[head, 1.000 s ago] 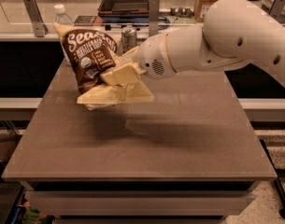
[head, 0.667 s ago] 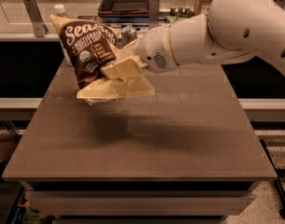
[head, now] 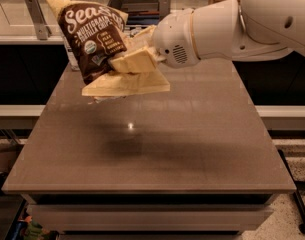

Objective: Pick brown chip bag

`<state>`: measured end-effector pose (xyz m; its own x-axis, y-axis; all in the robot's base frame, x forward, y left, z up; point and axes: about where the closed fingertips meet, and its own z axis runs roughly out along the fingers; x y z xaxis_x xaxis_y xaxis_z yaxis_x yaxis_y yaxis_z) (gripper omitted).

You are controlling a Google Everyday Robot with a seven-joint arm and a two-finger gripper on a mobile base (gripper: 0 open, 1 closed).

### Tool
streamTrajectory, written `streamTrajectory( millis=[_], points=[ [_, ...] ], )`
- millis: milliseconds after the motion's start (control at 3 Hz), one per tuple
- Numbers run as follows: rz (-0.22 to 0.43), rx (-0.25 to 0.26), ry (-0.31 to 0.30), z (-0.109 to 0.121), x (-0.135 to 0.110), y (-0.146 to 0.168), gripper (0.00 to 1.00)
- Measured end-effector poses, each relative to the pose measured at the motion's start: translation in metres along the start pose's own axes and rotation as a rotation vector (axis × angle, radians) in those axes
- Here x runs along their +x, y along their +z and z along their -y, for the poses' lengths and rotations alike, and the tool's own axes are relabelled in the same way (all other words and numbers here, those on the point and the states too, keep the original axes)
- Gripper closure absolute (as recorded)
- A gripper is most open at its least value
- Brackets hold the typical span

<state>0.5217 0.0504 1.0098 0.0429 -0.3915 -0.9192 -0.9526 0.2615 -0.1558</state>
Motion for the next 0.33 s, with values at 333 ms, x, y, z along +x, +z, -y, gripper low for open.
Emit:
streamTrajectory(
  millis=[333],
  points=[
    [0.000,0.000,0.000,-0.0001,-0.0001,0.0000,1.00]
  ],
)
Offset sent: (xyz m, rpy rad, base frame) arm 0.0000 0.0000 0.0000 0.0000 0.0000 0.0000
